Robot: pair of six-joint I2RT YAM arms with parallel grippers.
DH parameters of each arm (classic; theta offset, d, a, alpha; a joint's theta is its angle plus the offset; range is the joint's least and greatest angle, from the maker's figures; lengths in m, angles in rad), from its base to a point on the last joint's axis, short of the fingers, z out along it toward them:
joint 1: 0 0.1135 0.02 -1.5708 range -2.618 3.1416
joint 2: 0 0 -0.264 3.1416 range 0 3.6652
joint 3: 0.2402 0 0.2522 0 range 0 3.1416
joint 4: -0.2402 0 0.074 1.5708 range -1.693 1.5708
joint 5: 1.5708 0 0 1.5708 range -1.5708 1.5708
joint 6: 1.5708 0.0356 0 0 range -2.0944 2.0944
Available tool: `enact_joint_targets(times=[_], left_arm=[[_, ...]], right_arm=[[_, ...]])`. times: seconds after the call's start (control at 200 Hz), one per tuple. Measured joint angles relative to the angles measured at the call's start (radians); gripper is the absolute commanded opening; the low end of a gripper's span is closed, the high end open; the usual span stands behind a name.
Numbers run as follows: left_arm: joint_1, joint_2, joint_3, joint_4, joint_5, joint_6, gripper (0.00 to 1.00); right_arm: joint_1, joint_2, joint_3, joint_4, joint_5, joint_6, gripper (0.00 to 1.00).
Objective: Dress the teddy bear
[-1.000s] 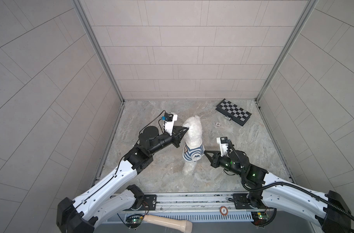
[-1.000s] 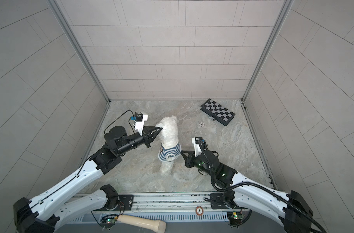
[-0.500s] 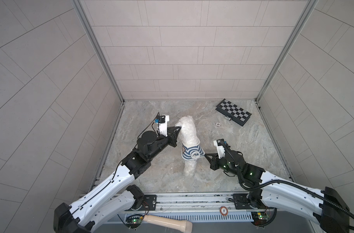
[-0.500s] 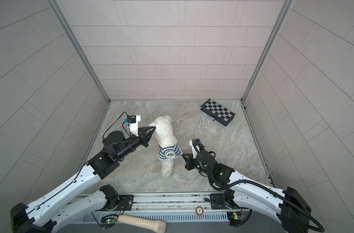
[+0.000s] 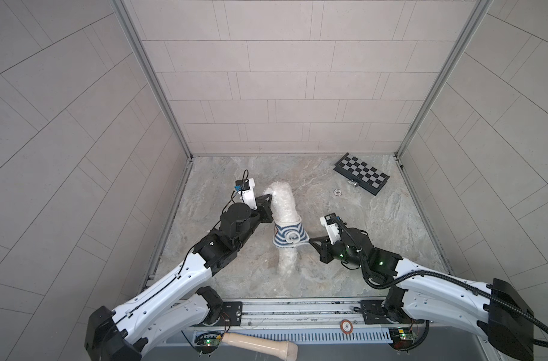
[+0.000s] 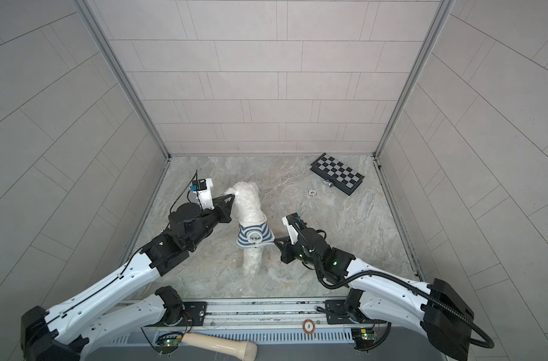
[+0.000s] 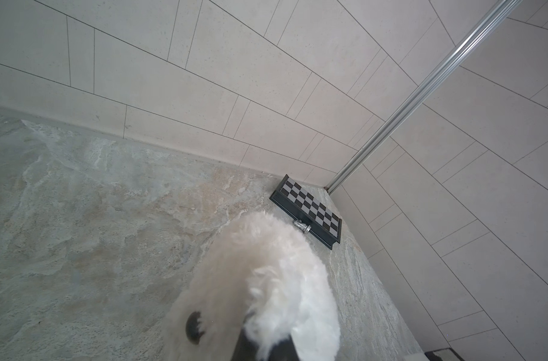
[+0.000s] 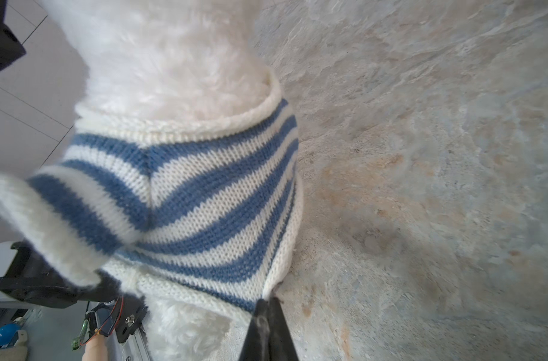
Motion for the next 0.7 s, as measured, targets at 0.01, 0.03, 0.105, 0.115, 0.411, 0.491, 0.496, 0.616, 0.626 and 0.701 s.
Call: enact_joint_targets(times=[0.01, 0.03, 0.105, 0.115, 0.411, 0.491, 0.496, 0.616, 0.626, 0.701], left_arm=[[0.000, 0.002, 0.000, 0.000, -0.001, -0.003, 0.00], [0.000, 0.004, 0.000, -0.002, -0.003, -0.006, 0.00], [0.000, 0.012, 0.006, -0.018, -0.002, -0.018, 0.00], [0.000, 0.013, 0.008, -0.023, -0.002, -0.019, 0.00], [0.000, 0.047, 0.121, -0.188, 0.056, 0.003, 0.00], [0.000, 0.059, 0.140, -0.220, 0.085, 0.019, 0.00], [0.000, 0.059, 0.141, -0.223, 0.085, 0.020, 0.00], [0.000, 0.086, 0.169, -0.290, 0.121, 0.036, 0.00], [0.000, 0.089, 0.171, -0.295, 0.125, 0.037, 0.00], [0.000, 0.102, 0.185, -0.330, 0.138, 0.036, 0.00]], right_arm=[[0.000, 0.000, 0.000, 0.000, 0.000, -0.003, 0.05], [0.000, -0.001, 0.000, 0.000, -0.002, -0.010, 0.08], [0.000, -0.012, 0.002, -0.013, 0.000, -0.036, 0.16], [0.000, -0.016, 0.002, -0.018, 0.001, -0.036, 0.17], [0.024, -0.225, 0.043, -0.175, 0.058, -0.197, 0.39], [0.033, -0.258, 0.069, -0.205, 0.070, -0.243, 0.43], [0.034, -0.259, 0.070, -0.206, 0.070, -0.244, 0.43], [0.037, -0.241, 0.104, -0.229, 0.074, -0.301, 0.48], [0.037, -0.235, 0.106, -0.230, 0.075, -0.304, 0.48], [0.037, -0.187, 0.129, -0.228, 0.077, -0.335, 0.52]])
